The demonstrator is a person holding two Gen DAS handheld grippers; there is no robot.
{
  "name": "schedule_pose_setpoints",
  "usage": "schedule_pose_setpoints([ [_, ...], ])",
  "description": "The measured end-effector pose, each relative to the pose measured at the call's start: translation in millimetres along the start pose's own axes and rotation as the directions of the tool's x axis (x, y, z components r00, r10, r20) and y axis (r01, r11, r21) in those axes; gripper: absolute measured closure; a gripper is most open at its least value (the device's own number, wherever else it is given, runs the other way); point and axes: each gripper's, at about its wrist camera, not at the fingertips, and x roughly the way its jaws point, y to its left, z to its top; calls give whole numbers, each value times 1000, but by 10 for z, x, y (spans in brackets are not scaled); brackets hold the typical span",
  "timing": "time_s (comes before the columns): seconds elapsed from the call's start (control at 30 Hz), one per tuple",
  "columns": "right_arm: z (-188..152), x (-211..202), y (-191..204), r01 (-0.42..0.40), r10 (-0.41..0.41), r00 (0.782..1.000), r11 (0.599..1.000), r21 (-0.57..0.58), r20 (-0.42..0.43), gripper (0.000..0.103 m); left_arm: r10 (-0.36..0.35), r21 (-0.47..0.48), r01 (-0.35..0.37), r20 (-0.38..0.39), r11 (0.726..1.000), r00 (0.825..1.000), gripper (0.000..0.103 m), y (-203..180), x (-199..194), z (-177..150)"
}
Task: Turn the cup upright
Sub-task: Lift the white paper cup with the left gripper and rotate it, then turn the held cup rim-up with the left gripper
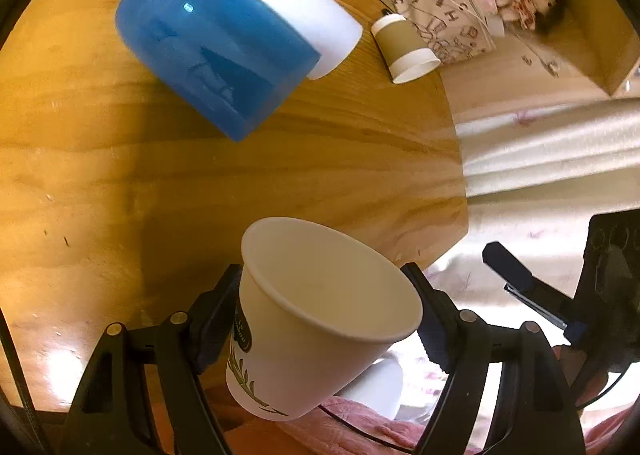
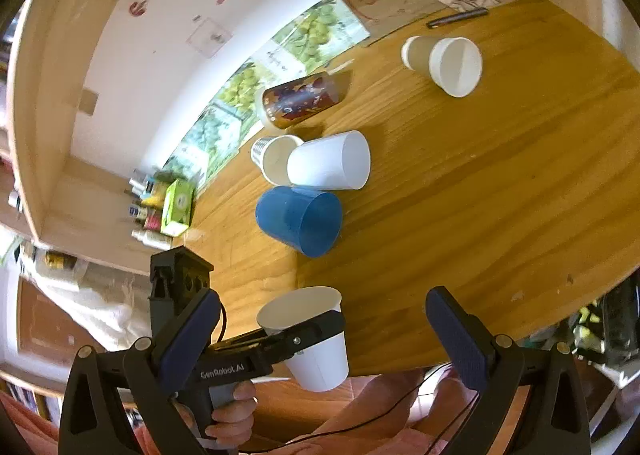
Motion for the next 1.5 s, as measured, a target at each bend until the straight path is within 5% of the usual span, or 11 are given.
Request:
schedule_pose_setpoints([
  [0.67, -214, 298, -70, -91, 56, 984, 975, -205, -171, 0, 2, -87, 7, 99, 996, 995, 22, 196, 0, 58],
  [1.5, -386, 963, 21, -46, -7, 986, 950, -308, -168, 1, -34, -78, 38, 52, 996, 998, 16, 174, -28, 82],
])
